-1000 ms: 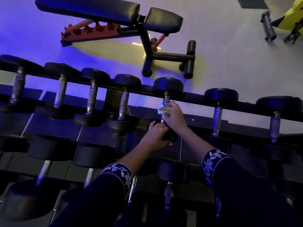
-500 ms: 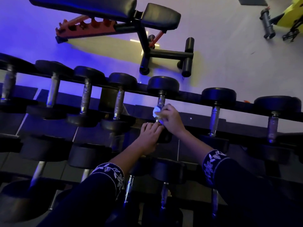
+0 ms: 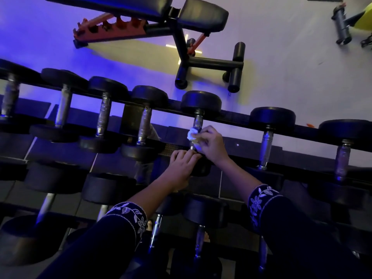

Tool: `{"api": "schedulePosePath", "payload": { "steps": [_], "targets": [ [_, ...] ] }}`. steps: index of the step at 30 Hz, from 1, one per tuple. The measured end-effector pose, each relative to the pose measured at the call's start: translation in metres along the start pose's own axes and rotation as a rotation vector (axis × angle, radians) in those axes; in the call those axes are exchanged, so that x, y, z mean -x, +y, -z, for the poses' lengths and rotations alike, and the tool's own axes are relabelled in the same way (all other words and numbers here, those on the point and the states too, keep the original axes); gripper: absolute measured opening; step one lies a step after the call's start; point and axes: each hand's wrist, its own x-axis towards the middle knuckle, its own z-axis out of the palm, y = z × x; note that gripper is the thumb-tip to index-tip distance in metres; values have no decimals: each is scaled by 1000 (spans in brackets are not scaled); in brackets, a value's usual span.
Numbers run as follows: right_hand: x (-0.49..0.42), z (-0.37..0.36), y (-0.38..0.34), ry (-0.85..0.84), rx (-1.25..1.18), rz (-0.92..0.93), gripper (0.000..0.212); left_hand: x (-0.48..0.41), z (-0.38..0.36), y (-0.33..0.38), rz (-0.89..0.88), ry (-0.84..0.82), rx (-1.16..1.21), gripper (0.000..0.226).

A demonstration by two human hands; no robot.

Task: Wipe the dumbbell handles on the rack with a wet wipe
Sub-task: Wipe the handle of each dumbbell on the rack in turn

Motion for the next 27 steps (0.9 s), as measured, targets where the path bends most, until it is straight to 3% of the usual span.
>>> {"api": "schedulePosePath", "payload": {
  "steps": [5,9,11,13,16,19,22,24,27],
  "targets": [
    [-42,-6,-6,248,-50,-248,25,0,1,0,2,-10,-5,76],
    [-2,-12,-1,127,-49,-117,10,0,1,2,11,-16,-25,78],
    [13,-8,2,57,-91,-144,10,0,-1,1,10,-25,-28,79],
    [1,-7,1,120,-91,-178,12,0,-3,1,5,-7,-28,80],
    [-38,-5,-7,337,-208,-369,4,1,-2,1,14,-9,-12,81],
    [-35,-15,-1,389,-308,-591,7,0,-1,1,13,-7,-6,82],
    [-4,-27,9,310,-652,-883,21,1,-7,0,3,8,-5,84],
    [-14,-23,18,237,-966,-920,28,-1,-9,-3,-9,18,7,85],
    [-59,-7,37,144,-1136,-943,29,0,-4,-1,-8,5,10,83]
  ]
}}
